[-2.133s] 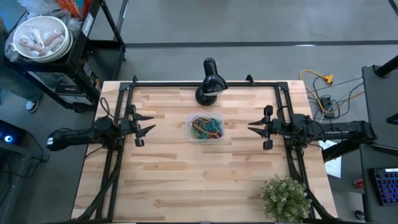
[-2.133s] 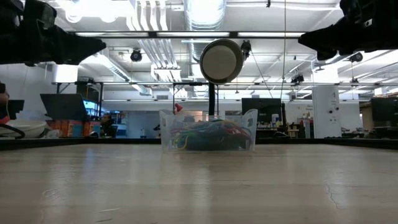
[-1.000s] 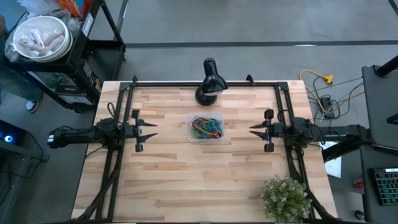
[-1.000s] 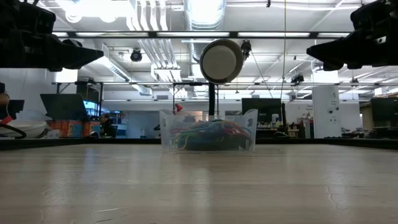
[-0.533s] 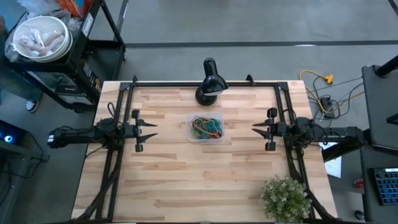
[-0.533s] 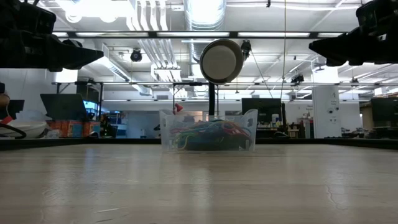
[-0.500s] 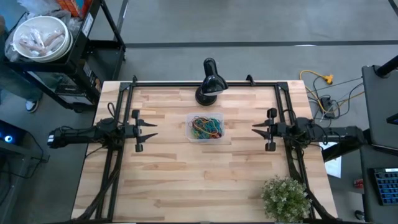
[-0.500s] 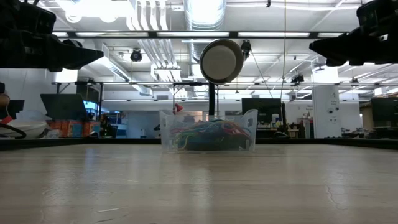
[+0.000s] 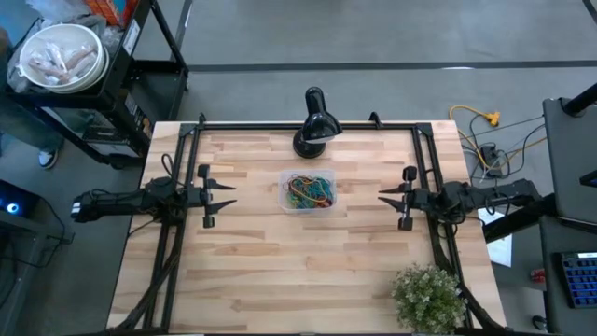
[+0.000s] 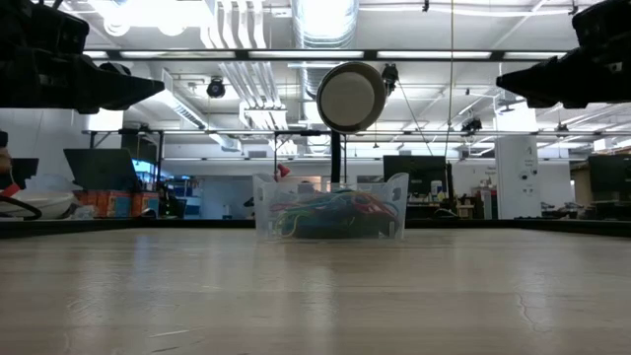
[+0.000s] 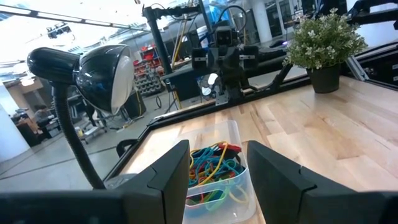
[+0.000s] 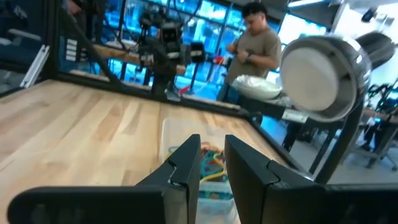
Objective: Pick and place rubber bands into bin
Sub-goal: Return to Home Position
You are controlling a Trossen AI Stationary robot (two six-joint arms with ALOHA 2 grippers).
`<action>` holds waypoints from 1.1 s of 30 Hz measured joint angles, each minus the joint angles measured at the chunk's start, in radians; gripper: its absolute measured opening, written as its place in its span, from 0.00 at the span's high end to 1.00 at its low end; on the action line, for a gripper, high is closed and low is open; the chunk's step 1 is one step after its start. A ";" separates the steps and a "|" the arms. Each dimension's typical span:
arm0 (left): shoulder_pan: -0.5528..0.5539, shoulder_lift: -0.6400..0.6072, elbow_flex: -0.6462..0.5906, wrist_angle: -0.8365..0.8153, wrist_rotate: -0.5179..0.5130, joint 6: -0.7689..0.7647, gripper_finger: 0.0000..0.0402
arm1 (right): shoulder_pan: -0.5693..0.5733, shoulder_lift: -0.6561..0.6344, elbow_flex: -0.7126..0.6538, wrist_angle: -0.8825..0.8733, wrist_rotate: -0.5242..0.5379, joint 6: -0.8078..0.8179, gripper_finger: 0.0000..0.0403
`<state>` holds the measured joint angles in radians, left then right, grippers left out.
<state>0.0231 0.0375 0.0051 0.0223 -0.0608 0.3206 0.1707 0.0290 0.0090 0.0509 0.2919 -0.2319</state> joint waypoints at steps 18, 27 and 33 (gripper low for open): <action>0.000 -0.005 0.000 0.002 0.031 -0.025 0.64 | 0.002 -0.014 0.003 -0.011 -0.020 -0.041 0.83; 0.000 -0.008 0.000 0.002 0.056 -0.027 0.64 | 0.001 -0.019 0.044 -0.149 -0.197 -0.071 0.83; 0.000 -0.007 0.000 0.009 0.057 -0.028 0.64 | 0.002 -0.029 0.029 -0.103 -0.230 -0.079 0.83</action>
<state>0.0231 0.0309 0.0051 0.0309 -0.0037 0.2924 0.1722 0.0002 0.0378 -0.0517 0.0622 -0.3109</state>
